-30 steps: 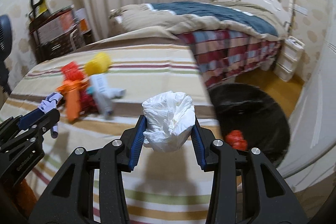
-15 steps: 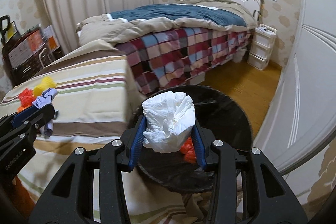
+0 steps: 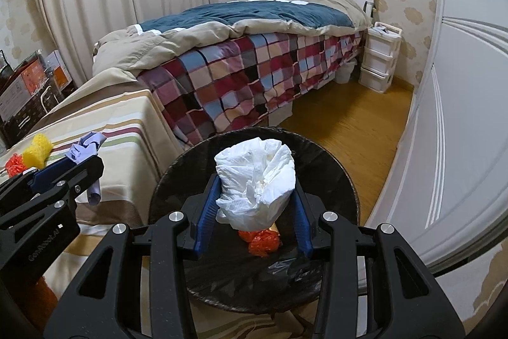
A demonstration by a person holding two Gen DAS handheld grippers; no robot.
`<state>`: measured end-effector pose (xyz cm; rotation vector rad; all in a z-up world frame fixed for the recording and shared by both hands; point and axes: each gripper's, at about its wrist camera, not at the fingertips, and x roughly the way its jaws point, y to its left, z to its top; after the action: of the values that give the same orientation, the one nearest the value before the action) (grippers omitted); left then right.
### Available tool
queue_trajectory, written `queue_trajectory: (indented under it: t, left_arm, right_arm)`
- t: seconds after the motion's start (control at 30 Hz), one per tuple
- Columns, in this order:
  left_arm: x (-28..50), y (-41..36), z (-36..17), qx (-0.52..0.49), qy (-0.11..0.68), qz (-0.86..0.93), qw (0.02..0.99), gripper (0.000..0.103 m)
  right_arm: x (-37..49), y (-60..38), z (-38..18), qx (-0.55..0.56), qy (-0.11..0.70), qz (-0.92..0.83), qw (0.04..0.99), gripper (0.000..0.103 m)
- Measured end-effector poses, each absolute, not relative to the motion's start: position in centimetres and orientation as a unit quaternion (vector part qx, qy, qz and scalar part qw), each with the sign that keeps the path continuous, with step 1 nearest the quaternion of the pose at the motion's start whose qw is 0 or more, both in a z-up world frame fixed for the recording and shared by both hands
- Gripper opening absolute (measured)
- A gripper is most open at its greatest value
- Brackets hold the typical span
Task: Collect trash
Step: 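Carry cloth and tissue over the bin and open both tools to drop them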
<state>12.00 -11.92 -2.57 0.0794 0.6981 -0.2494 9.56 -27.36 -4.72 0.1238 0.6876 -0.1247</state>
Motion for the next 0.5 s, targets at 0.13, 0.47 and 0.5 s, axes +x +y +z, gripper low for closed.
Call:
queue_trajectory:
  t: [0.13, 0.47, 0.5]
  left_arm:
    - [13.0, -12.7, -3.0, 0.042, 0.349, -0.121, 0.928, 0.042]
    - [13.9, -14.0, -3.5, 0.054, 0.353, -0.121, 0.926, 0.042]
    - [14.0, -14.1, -3.6, 0.055, 0.354, -0.121, 0.926, 0.042]
  right_arm:
    - [9.8, -27.8, -5.1, 0.060, 0.339, -0.065, 0.937, 0.041]
    - [10.3, -28.7, -5.4, 0.066, 0.342, -0.074, 0.935, 0.042]
    - [10.4, -28.9, -5.4, 0.067, 0.343, -0.074, 0.934, 0.042]
